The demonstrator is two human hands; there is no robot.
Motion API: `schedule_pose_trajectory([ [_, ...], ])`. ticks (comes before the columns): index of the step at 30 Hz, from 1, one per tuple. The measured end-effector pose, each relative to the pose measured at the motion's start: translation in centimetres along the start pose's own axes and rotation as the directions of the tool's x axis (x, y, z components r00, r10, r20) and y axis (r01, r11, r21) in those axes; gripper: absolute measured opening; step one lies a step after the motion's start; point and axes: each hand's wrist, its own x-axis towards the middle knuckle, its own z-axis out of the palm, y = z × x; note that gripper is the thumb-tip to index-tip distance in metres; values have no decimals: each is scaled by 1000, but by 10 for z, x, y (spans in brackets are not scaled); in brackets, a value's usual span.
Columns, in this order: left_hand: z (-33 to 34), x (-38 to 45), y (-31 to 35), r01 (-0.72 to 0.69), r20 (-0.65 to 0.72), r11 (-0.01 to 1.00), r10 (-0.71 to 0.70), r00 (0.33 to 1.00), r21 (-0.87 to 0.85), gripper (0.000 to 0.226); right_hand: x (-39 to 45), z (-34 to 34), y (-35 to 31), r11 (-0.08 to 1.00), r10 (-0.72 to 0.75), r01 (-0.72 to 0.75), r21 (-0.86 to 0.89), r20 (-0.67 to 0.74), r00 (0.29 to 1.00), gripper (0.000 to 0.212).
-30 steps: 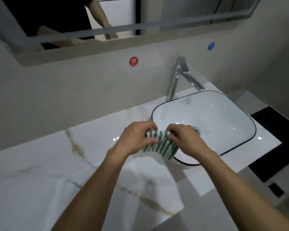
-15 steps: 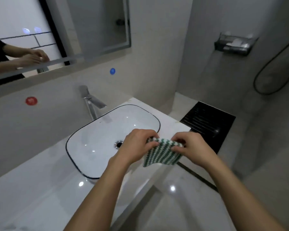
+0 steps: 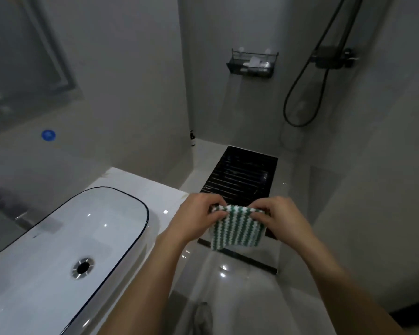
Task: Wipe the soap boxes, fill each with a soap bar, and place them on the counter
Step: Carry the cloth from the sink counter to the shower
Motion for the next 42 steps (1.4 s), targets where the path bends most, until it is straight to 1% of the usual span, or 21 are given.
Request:
schedule_pose_trajectory([
  [5, 16, 89, -21, -74, 41, 997, 75, 996, -30, 9, 59, -12, 47, 999, 32, -33, -23, -36, 999, 15],
  [8, 20, 151, -37, -94, 49, 992, 98, 994, -83, 9, 109, -21, 70, 996, 79, -81, -30, -48, 996, 15],
  [12, 15, 234, -63, -131, 68, 988, 137, 988, -84, 10, 180, -35, 89, 990, 141, -143, -7, -143, 980, 8],
  [15, 10, 293, -80, -176, 74, 978, 185, 980, -116, 14, 229, -46, 107, 980, 200, -192, 56, -198, 960, 19],
  [19, 11, 359, -91, -178, 99, 969, 197, 975, -168, 25, 286, -57, 130, 978, 207, -193, 81, -239, 949, 21],
  [22, 20, 405, -96, -199, 118, 971, 215, 970, -128, 28, 326, -66, 153, 974, 224, -208, 89, -233, 946, 18],
  [25, 26, 453, -104, -216, 114, 975, 221, 969, -54, 26, 366, -77, 180, 971, 230, -214, 106, -183, 956, 11],
  [29, 24, 515, -115, -192, 70, 981, 191, 979, 6, 19, 427, -96, 213, 981, 177, -165, 103, -126, 976, 3],
  [34, 13, 594, -122, -122, 64, 991, 118, 991, 47, 10, 513, -120, 252, 990, 95, -81, 119, -119, 988, 5],
  [37, 7, 644, -124, -87, 36, 995, 86, 996, 55, 9, 564, -140, 276, 989, 66, -50, 140, -110, 992, 5],
  [42, 0, 715, -132, -28, 10, 997, 27, 1000, 68, 14, 646, -165, 303, 998, -5, 11, 68, -94, 996, 7],
])
